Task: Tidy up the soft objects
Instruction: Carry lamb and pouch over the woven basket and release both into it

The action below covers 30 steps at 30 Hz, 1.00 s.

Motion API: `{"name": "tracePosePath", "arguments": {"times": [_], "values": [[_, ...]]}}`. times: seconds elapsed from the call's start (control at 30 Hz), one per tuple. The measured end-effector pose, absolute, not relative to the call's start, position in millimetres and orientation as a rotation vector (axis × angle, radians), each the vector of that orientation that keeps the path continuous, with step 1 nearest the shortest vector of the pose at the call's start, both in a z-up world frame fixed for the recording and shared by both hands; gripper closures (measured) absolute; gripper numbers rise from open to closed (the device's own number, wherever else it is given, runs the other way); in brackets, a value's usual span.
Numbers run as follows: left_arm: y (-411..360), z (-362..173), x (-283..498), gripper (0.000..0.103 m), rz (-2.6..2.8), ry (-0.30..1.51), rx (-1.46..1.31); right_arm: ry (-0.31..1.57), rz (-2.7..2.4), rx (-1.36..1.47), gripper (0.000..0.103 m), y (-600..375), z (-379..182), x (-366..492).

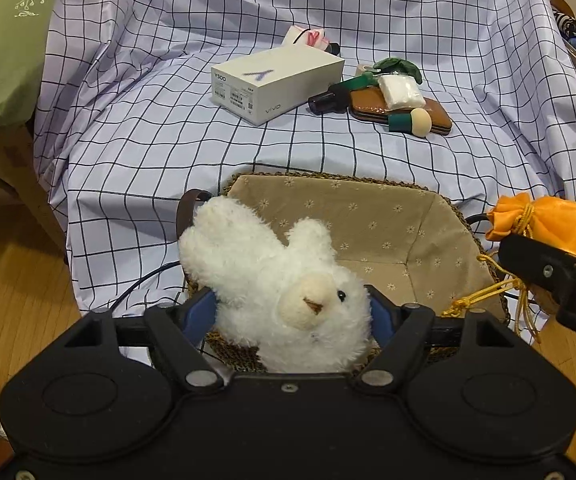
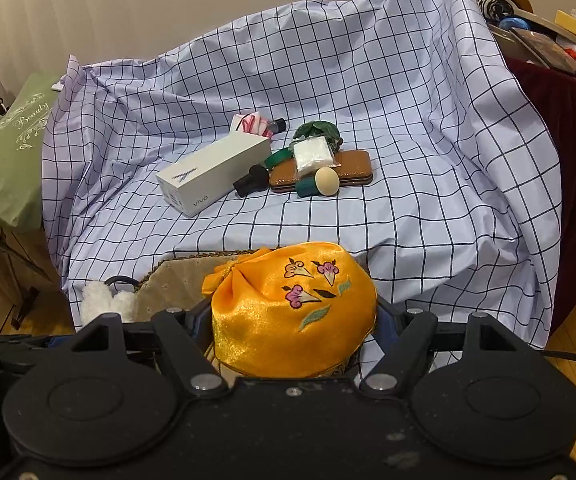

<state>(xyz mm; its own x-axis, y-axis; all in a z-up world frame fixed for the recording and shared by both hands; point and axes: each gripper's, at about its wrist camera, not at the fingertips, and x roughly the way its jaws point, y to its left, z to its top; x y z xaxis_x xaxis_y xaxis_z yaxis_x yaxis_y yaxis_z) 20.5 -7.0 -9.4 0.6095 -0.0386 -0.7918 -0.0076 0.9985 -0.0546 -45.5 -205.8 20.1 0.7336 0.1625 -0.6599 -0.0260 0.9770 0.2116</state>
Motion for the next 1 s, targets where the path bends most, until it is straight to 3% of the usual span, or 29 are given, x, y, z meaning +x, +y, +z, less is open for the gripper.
{"name": "tracePosePath", "arguments": {"times": [0.37, 0.5, 1.0], "values": [[-5, -8, 19, 0.026, 0.002, 0.908, -0.059, 0.756, 0.109, 0.184, 0.029, -204, 19, -43], [-2, -4, 18, 0.016, 0.009, 0.882, -0.074, 0.764, 0.109, 0.184, 0.029, -205, 17, -42], [6, -3, 18, 0.015, 0.053, 0.864, -0.098, 0.774, 0.152, 0.147, 0.025, -197, 16, -41]]}}
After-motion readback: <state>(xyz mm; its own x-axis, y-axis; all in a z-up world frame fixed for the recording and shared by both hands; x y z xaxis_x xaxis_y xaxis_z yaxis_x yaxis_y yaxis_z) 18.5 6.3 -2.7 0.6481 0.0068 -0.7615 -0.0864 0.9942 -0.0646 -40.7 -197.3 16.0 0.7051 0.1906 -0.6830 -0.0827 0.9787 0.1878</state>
